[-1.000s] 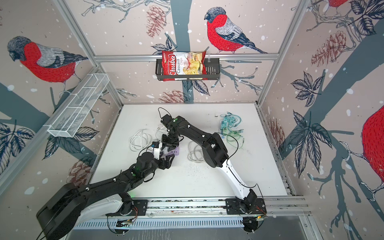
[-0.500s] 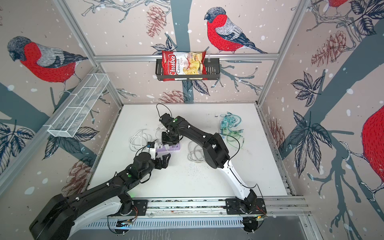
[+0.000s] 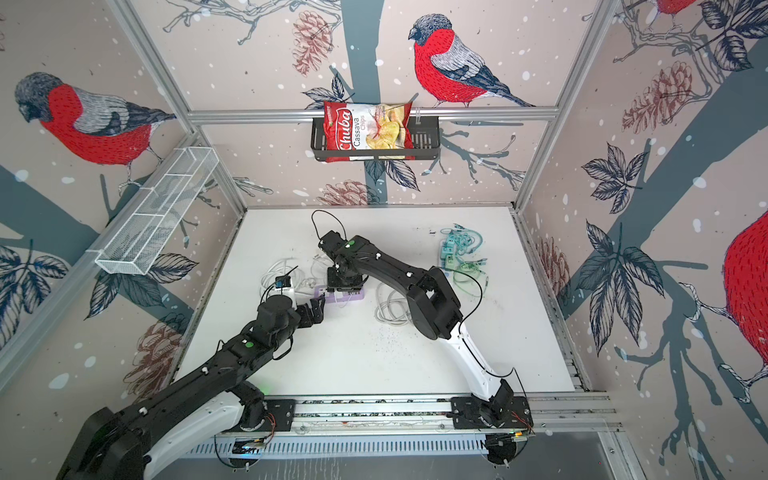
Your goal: Insert the plug
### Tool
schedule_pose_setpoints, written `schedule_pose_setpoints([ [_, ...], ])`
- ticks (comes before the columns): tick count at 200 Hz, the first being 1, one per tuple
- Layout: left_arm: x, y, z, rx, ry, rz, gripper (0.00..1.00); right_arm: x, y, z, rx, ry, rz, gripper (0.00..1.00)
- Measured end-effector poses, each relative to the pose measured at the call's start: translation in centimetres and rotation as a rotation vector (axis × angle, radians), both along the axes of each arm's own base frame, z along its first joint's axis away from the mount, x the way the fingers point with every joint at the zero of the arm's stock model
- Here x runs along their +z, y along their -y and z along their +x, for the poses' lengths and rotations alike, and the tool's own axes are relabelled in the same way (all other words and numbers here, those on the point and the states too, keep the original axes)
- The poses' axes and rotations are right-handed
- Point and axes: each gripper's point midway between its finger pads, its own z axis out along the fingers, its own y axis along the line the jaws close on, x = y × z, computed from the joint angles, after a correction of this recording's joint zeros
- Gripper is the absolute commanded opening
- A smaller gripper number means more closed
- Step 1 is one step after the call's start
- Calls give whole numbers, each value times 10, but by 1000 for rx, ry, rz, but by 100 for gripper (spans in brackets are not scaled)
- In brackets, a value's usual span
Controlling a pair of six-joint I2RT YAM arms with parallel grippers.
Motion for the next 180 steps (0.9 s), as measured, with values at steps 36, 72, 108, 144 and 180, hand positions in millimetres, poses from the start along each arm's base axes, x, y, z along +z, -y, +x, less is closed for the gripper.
schedule_pose_setpoints([
  [36,23,-26,20,101,38,8,98,-7,17,-3,-15,-11,-8,58],
  [72,41,-38,40,149,62,30,98,-12,26,4,-33,-3,6,58],
  [108,57,-48,64,194,78,87,98,-15,48,11,-59,26,-14,58],
  [144,74,-48,90,195,106,142,98,-16,82,11,-89,40,-61,59],
  [180,62,-29,133,105,66,213,96,-11,83,5,-54,58,-79,64],
])
